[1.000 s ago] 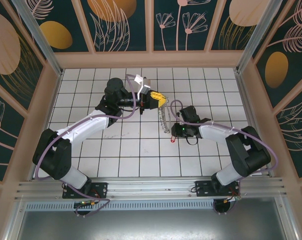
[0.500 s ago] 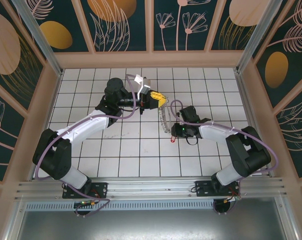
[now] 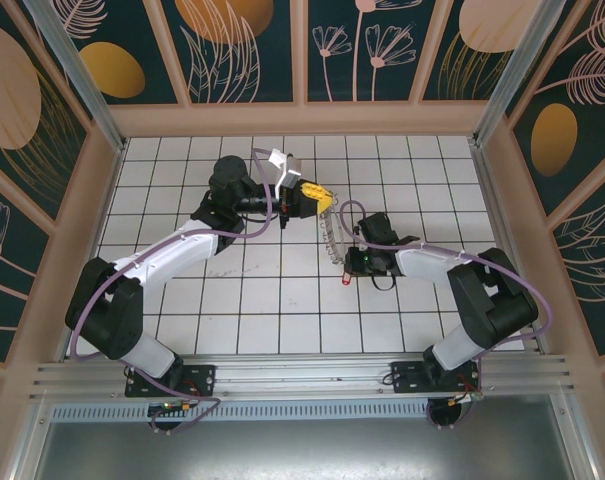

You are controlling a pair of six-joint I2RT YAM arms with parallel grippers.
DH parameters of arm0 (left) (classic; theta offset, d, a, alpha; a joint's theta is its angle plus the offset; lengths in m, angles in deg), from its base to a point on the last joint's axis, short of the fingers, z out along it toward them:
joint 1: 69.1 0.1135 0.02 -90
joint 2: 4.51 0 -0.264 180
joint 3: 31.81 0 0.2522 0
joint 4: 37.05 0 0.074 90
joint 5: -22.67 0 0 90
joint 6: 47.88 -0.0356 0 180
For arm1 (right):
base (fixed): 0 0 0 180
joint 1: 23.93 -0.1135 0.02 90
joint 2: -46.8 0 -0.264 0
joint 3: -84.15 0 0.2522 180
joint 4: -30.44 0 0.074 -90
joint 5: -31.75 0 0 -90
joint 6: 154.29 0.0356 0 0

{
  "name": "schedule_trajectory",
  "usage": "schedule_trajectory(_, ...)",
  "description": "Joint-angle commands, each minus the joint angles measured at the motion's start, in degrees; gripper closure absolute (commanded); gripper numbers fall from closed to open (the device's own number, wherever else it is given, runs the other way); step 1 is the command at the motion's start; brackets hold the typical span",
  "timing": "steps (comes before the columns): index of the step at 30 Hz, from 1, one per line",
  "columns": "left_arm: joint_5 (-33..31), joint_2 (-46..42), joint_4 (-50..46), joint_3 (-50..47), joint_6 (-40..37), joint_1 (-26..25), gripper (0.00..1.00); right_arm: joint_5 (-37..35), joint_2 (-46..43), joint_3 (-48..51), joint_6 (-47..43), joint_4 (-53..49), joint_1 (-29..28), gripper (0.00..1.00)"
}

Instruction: Put the keys on the keyring

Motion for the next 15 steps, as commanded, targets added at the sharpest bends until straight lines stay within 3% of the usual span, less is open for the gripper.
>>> schedule_trajectory(1, 0.74, -1.58, 3.25, 0.35, 0.67, -0.23, 1.0, -1.63, 0.7, -1.47, 0.61, -0.68, -0.45, 0.87)
schedule_trajectory(4, 0.83, -1.58, 3.47, 0.28, 0.87, -0.29, 1.0, -1.76, -0.25, -1.59, 0.62, -1.2, -0.45, 1.0)
schedule_trajectory(11, 1.12, -1.62, 3.39, 0.29, 0.83, -0.23, 1.0, -1.85, -6.25, -2.71, -2.54, -4.39, 0.86, 1.0)
schedule_trajectory(15, 1.18, -1.86, 2.87, 0.41, 0.49, -0.27, 1.0, 6.54, -13.64, -1.87, -6.06, -1.89, 4.75, 1.0)
